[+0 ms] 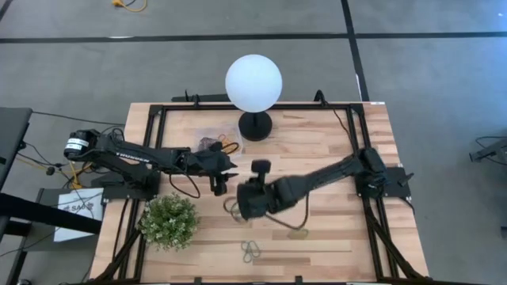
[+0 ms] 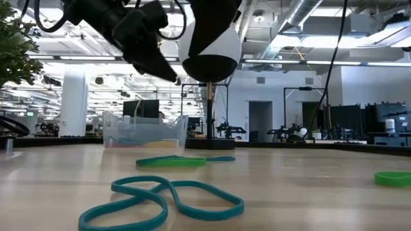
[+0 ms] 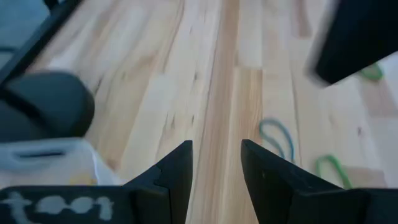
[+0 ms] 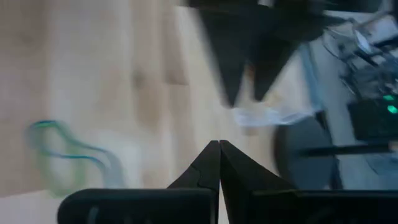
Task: Pick and place items into bin
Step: Put the blue rubber band into the transparent bin
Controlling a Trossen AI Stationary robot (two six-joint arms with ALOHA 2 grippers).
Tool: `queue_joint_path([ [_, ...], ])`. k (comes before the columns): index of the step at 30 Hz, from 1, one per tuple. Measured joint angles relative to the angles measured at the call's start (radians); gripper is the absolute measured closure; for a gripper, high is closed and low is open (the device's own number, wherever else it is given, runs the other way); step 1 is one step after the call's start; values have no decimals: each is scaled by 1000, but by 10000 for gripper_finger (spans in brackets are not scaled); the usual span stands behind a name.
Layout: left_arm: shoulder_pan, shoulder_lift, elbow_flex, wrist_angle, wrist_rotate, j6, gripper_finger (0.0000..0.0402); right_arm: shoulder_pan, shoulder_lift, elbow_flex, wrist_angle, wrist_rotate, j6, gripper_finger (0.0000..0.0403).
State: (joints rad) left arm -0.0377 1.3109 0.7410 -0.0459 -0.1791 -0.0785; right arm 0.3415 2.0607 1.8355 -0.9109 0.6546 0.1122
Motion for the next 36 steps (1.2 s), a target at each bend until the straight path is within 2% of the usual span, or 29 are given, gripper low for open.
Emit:
queue_joint_path([
  [3, -8, 0, 0, 45, 5, 21, 274, -23, -12, 1, 14, -34, -13, 403],
  [6, -15, 0, 0, 34, 14, 23, 274, -30, -10, -3, -34, -191, -4, 403],
  [8, -20, 0, 0, 3, 14, -2, 274, -28, -11, -35, 2, -308, 10, 402],
  [10, -22, 0, 0, -34, 14, -19, 274, -27, -11, -85, 43, -360, 0, 398],
  [14, -22, 0, 0, -74, 0, -38, 274, -25, -10, -187, 84, -350, -30, 370],
  [20, -22, 0, 0, -74, -10, -40, 274, -69, -9, -268, 179, -380, -7, 298],
  [26, -22, 0, 0, -71, -11, -43, 274, -74, -10, -311, 329, -484, -66, 239],
  [30, -22, 0, 0, -71, -11, -48, 274, -60, -10, -356, 396, -493, -68, 222],
  [36, -23, 0, 0, -70, -19, -48, 274, -76, -10, -419, 492, -494, -68, 223],
])
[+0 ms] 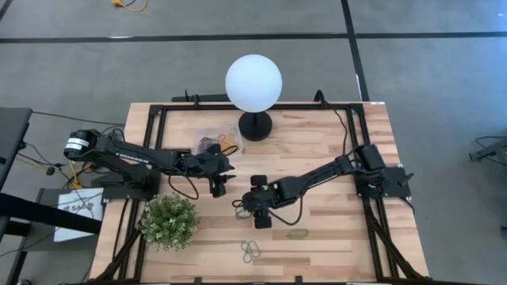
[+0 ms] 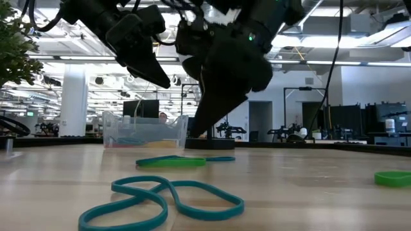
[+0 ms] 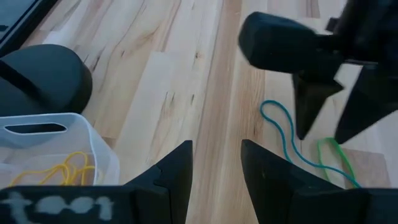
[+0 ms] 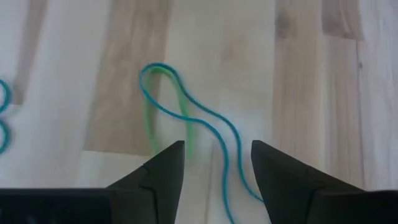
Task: Pick and place items into bin
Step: Put the blue rubber band into the transparent bin
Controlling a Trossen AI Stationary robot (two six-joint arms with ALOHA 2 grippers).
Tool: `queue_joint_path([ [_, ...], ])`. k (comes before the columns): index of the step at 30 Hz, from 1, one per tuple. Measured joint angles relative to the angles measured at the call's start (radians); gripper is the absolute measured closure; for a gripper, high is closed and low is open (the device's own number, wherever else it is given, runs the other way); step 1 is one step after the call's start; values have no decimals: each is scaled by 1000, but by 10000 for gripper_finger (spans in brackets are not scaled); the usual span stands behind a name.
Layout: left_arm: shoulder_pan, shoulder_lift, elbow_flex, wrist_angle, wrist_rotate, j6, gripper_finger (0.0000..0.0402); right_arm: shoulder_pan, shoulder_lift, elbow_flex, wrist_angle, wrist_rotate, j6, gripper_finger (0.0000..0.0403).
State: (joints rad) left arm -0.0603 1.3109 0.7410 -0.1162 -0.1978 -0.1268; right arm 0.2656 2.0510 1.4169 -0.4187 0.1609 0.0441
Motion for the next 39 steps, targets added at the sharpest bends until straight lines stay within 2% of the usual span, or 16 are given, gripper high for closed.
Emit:
queue_joint_path([
  [5, 0, 0, 0, 1, 0, 0, 274, -26, 41, -10, -2, -7, 0, 229],
  [7, 0, 0, 0, -2, -1, 0, 274, -33, 80, 2, 55, -2, -17, 230],
  [11, 0, 0, 0, -5, -1, 0, 274, -41, 103, 0, 44, 59, -20, 230],
  [15, 0, 0, 0, -3, -1, 0, 274, -68, 106, -1, 53, -64, 0, 240],
  [19, 0, 0, 0, -7, -1, -1, 274, -79, 107, -15, 55, -111, 59, 277],
  [23, 0, 0, 0, -7, -16, -1, 274, -73, 108, -17, 60, -141, 38, 353],
  [25, 0, 0, 0, -6, -33, -1, 274, -60, 103, -20, 78, -107, 34, 389],
  [30, 0, 0, 0, -9, -45, -1, 274, -14, 31, -30, 63, 92, 14, 391],
  [34, 0, 0, 0, -6, -13, -1, 274, 9, -88, -20, 20, 261, -8, 399],
  [39, 0, 0, 0, 55, 88, -28, 274, 7, -153, -25, 19, 284, -11, 401],
])
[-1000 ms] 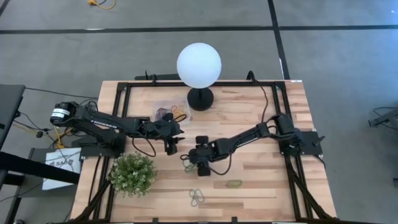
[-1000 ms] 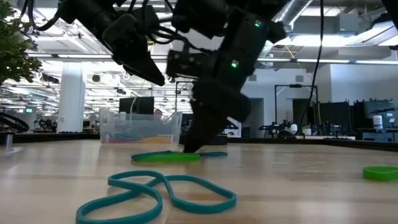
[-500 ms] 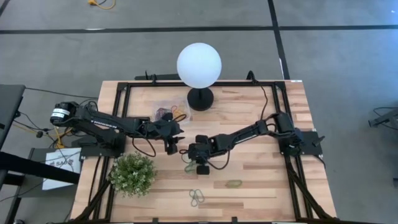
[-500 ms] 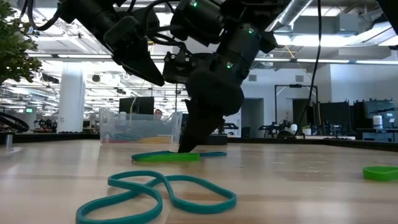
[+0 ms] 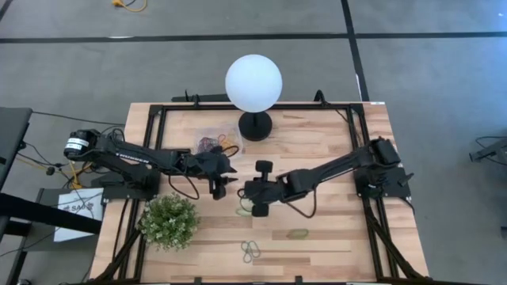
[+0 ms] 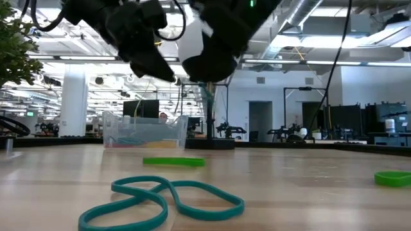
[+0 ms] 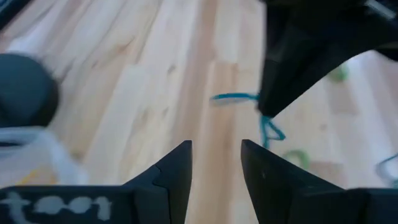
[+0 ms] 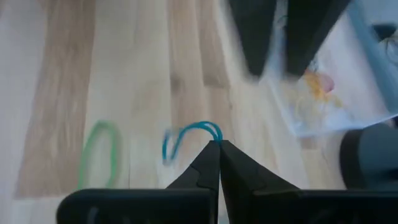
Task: Pick and place items into bin
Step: Put the blue rubber band into the transparent bin
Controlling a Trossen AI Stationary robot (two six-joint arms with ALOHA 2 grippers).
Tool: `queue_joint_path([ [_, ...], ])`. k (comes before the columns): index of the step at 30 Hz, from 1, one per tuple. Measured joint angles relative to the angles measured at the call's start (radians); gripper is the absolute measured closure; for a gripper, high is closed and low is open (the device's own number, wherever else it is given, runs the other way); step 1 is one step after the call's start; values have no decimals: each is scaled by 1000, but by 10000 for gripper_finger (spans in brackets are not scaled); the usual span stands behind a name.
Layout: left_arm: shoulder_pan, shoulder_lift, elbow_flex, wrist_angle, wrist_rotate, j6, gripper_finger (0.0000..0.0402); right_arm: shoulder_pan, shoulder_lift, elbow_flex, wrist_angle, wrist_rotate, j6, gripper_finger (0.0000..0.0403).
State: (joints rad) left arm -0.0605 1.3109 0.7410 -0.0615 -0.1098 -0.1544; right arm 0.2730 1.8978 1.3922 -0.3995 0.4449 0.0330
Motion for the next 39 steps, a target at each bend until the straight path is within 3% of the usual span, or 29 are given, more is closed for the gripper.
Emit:
queue_joint_path([
  [4, -16, 0, 0, 78, 50, 0, 274, -13, -10, 2, -4, 0, -6, 402],
  [11, -34, 0, 0, 92, 45, 24, 269, -36, 17, -1, 53, 25, -12, 402],
  [19, -28, 0, 0, -8, -131, 16, 220, -48, 20, 2, 124, 66, -41, 403],
  [26, -29, 0, 0, 14, -95, 27, 196, -58, 20, 2, 172, 87, -69, 403],
  [30, -29, 0, 0, 14, -98, 27, 196, -60, 20, 2, 234, 89, -106, 403],
  [34, -29, 0, 0, 14, -172, 22, 199, -60, 19, 3, 301, 84, -149, 403],
  [39, -29, 0, 0, -4, -246, 18, 260, -61, 18, 3, 278, 102, -128, 401],
])
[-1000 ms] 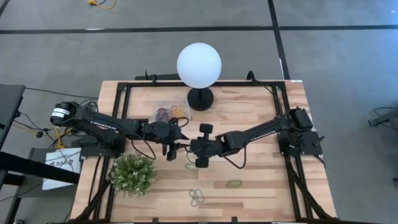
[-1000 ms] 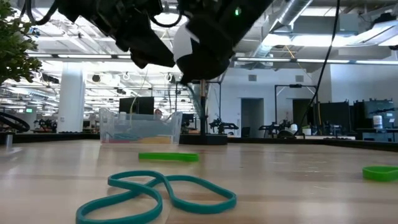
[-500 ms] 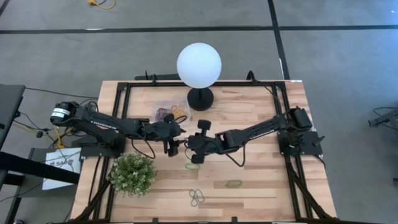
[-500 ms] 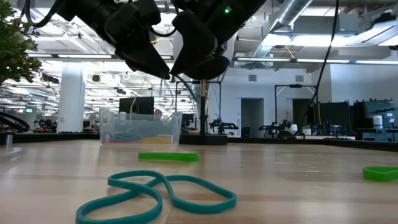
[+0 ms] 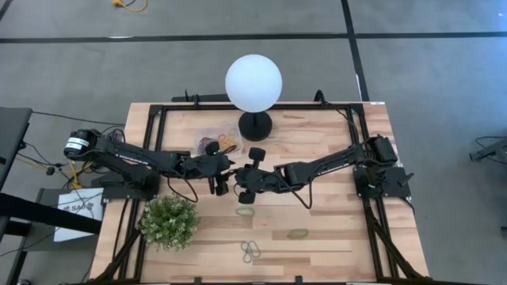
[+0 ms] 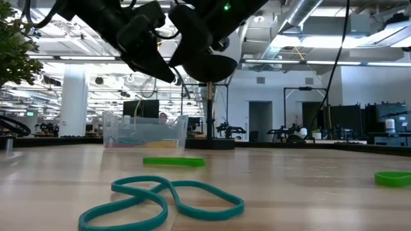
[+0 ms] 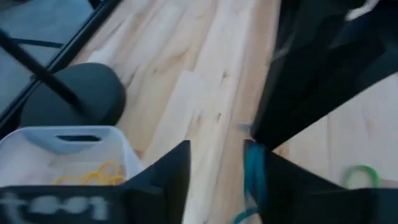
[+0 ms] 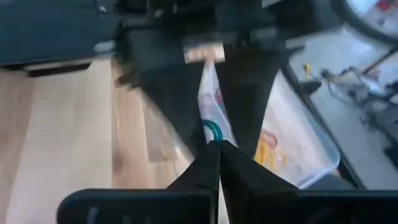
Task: Pick and place items into bin
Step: Put the blue rubber band into the transparent bin
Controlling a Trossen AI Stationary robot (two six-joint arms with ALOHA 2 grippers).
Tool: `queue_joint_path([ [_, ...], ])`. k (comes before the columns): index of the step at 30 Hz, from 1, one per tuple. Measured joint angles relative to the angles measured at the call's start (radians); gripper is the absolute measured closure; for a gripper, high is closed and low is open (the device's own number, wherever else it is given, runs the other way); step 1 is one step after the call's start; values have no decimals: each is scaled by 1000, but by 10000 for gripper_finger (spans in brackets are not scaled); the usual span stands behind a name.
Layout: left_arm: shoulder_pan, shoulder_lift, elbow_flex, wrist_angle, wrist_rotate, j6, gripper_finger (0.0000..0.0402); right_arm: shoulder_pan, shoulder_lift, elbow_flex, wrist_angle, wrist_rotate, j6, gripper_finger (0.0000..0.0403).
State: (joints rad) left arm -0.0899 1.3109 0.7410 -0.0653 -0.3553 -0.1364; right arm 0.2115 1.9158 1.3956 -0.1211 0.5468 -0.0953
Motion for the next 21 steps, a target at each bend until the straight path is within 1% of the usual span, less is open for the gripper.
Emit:
queue_joint_path([
  [2, 1, 0, 0, -7, -9, -8, 302, 0, 0, 0, -35, 30, 42, 394],
  [5, 1, 0, 0, -15, -20, -26, 368, -8, 0, 0, -104, 38, 53, 371],
  [6, 1, 0, 0, -19, -27, -34, 384, -12, 1, 0, -125, 40, 67, 361],
  [7, 1, 0, 0, -21, -34, -44, 392, -17, 2, 0, -139, 42, 88, 350],
  [11, 1, 0, 0, -50, -90, -66, 392, -19, 2, 0, -233, 46, 191, 307],
  [14, 4, 0, 0, -89, -182, -93, 399, -7, 2, 0, -312, 41, 248, 280],
  [16, 14, 0, 0, -121, -259, -125, 399, 3, 2, 0, -364, 22, 293, 265],
  [18, 32, 0, 0, -159, -374, -187, 400, 13, 3, -1, -404, -13, 337, 253],
  [20, 51, 0, 0, -199, -486, -258, 401, 25, 2, -21, -406, -51, 381, 245],
  [21, 63, 0, 0, -222, -522, -295, 401, 32, 3, -34, -409, -68, 398, 242],
])
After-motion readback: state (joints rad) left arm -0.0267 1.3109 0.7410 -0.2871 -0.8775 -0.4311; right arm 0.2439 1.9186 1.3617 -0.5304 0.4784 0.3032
